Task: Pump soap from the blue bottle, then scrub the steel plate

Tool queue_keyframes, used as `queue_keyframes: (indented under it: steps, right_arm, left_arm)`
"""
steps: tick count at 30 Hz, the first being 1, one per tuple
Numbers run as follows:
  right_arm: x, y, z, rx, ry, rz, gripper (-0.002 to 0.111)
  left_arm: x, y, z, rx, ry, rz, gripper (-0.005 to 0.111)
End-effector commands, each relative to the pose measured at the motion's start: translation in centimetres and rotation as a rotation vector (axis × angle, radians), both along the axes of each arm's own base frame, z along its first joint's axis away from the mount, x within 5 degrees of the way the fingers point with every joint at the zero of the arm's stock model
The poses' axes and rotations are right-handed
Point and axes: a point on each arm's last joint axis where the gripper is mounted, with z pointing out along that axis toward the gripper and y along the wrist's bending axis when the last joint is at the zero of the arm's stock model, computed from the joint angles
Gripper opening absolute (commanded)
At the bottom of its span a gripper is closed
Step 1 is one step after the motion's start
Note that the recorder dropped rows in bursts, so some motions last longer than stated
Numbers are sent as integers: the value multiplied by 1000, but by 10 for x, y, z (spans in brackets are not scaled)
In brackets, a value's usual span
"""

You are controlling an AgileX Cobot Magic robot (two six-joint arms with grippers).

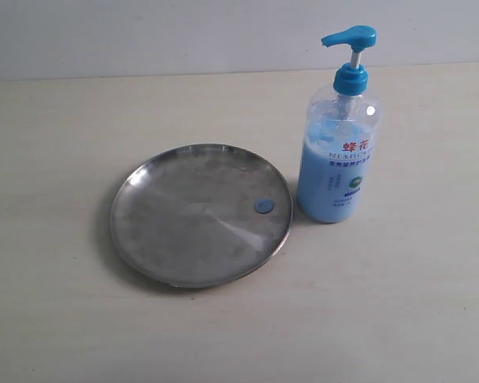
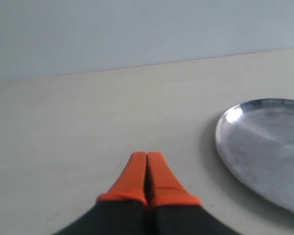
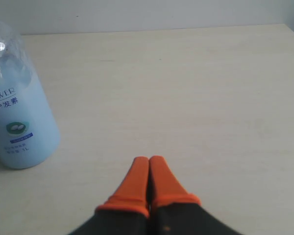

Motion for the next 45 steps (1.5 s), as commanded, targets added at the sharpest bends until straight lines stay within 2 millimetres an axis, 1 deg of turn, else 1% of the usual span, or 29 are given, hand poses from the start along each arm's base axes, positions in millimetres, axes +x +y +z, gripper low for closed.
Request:
queue_keyframes:
  steps: [1, 13, 16, 17, 19, 25, 30, 45]
  right_arm:
    - [1, 0, 3, -3, -18, -2, 0]
    - [1, 0, 3, -3, -18, -2, 0]
    - [1, 0, 3, -3, -18, -2, 0]
    - [1, 0, 3, -3, -18, -2, 0]
    - [1, 0, 3, -3, -18, -2, 0]
    - [1, 0, 3, -3, -18, -2, 0]
    - [1, 0, 3, -3, -18, -2, 0]
    - [1, 0, 3, -3, -18, -2, 0]
  left_arm:
    - [3, -2, 12, 1, -4, -13, 0]
    - [12, -4, 53, -9, -45, -20, 0]
    - [14, -6, 62, -12, -55, -34, 0]
    - [15, -7, 67, -13, -58, -46, 0]
    - [18, -9, 71, -12, -53, -59, 0]
    - [25, -15, 80, -9, -38, -98, 0]
    - [27, -17, 86, -11, -42, -109, 0]
    - [27, -17, 86, -11, -42, -109, 0]
